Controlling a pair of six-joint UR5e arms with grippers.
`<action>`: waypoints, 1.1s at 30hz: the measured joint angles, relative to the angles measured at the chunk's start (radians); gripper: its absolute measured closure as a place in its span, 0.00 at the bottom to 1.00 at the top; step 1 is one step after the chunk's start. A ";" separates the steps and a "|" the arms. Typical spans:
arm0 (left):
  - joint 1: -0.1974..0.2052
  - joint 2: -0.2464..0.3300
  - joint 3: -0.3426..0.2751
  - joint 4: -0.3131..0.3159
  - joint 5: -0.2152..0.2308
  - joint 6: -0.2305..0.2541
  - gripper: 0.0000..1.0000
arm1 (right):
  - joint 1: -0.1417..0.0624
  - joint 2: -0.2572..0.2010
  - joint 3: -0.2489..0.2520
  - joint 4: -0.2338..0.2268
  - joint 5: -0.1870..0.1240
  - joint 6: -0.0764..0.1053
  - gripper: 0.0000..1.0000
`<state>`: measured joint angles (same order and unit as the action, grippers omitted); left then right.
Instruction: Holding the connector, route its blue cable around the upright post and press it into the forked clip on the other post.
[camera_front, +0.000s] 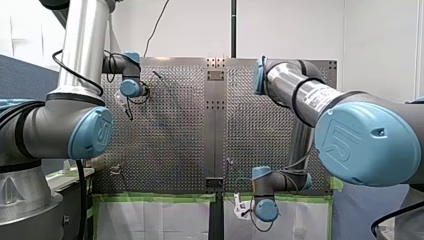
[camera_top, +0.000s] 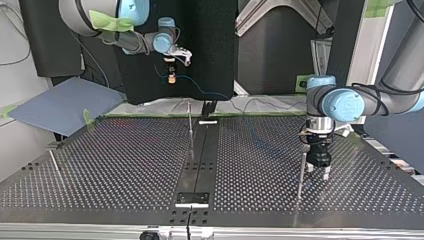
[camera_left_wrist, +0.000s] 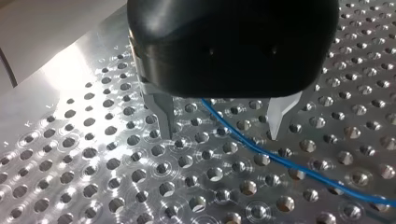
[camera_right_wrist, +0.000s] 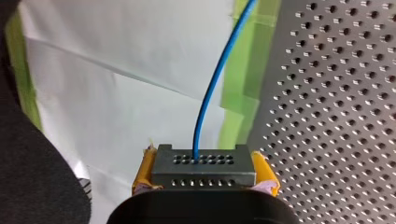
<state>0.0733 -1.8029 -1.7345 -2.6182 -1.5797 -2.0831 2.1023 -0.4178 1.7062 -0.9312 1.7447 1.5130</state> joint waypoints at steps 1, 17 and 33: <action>0.000 0.000 0.000 -0.001 0.000 0.000 0.00 | -0.002 -0.007 0.007 -0.004 -0.001 0.000 1.00; 0.000 0.000 0.000 -0.003 -0.007 0.000 0.00 | -0.043 -0.143 0.127 -0.048 -0.031 0.021 1.00; 0.000 0.000 0.000 -0.013 -0.016 0.000 0.00 | -0.153 -0.283 0.155 -0.036 -0.166 0.004 1.00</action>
<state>0.0733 -1.8029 -1.7345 -2.6308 -1.5957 -2.0831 1.9497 -0.7007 1.8612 -0.9675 1.5783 1.5167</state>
